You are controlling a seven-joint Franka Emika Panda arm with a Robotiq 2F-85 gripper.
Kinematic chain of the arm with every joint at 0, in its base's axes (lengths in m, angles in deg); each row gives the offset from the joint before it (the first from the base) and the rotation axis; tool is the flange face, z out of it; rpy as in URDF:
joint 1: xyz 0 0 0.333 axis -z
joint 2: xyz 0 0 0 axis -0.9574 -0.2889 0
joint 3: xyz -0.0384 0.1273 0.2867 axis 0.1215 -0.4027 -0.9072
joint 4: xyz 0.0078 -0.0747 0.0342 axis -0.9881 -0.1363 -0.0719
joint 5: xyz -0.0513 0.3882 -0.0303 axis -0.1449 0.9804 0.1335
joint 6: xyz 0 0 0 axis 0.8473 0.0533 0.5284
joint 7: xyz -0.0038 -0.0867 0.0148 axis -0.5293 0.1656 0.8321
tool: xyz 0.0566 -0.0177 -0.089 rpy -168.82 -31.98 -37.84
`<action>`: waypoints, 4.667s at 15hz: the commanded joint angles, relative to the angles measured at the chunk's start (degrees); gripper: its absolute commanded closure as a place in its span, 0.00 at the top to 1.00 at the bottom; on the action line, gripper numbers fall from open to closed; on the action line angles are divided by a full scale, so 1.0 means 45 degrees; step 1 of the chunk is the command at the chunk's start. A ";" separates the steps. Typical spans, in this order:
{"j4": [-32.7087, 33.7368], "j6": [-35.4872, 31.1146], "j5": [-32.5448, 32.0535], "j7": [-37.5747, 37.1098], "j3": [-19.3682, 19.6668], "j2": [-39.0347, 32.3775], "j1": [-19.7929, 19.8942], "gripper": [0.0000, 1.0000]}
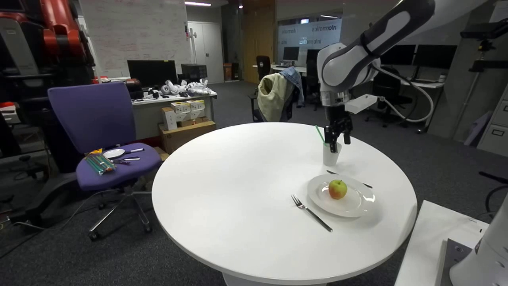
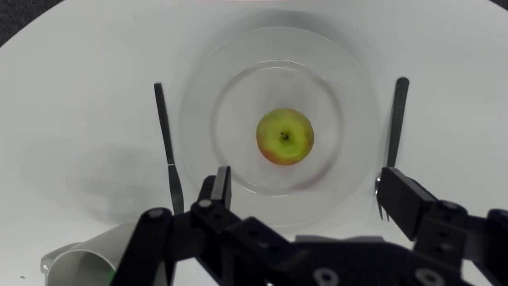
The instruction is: Put the apple on the table
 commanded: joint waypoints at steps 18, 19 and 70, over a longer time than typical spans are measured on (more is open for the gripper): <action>-0.0139 -0.2601 0.0021 0.0411 0.0016 -0.2985 0.0453 1.00; -0.0137 -0.2601 0.0021 0.0411 0.0016 -0.2984 0.0453 1.00; 0.1156 -0.1459 -0.1448 -0.2244 -0.1860 -0.3369 -0.2657 0.48</action>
